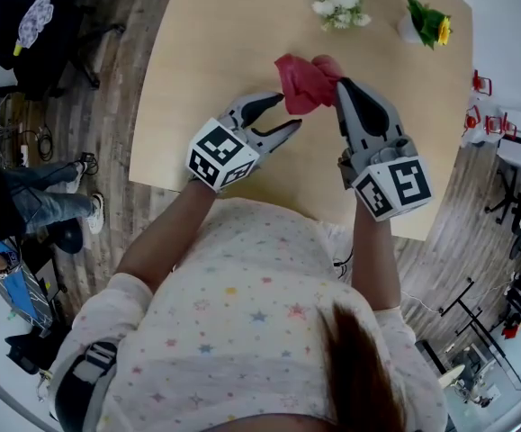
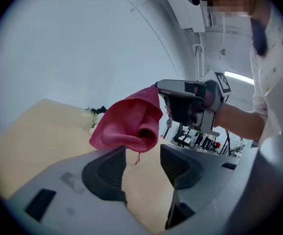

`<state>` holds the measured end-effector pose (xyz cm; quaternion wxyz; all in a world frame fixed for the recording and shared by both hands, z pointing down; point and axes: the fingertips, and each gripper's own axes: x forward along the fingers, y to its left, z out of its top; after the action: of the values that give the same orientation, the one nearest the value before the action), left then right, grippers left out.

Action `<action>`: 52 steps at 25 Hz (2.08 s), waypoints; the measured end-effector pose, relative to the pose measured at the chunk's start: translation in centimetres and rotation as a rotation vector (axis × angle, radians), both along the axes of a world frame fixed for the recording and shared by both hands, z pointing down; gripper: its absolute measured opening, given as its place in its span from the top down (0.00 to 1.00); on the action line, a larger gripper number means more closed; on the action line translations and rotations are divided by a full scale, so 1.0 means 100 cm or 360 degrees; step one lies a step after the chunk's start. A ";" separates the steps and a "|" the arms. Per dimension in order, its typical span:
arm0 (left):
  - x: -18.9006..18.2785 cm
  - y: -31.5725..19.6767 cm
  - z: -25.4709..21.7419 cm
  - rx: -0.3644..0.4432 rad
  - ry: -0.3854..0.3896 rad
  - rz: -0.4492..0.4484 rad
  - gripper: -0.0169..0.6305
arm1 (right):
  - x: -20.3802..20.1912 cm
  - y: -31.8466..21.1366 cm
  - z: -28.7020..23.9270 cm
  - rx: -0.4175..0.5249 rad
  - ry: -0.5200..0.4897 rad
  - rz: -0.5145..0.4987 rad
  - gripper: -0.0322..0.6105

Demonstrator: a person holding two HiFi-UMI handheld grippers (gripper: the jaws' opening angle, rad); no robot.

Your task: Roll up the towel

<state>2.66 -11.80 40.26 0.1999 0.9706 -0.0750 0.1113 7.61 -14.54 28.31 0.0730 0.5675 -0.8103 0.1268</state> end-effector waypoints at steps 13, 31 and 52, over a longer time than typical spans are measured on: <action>-0.028 -0.039 -0.034 0.0606 -0.0174 0.0088 0.93 | 0.029 0.009 -0.012 0.0041 0.0005 0.0071 0.94; -0.063 -0.090 -0.137 0.1066 -0.0176 -0.0237 0.93 | 0.032 0.025 -0.053 0.0201 -0.0042 0.0034 0.94; -0.077 -0.034 -0.058 0.0584 -0.0212 0.0010 0.93 | 0.044 0.060 0.039 -0.0228 -0.0184 0.0035 0.93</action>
<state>-5.09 -15.17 34.41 0.0139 0.9814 -0.1040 0.1605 12.02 -8.56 32.18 0.0650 0.5615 -0.7956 0.2178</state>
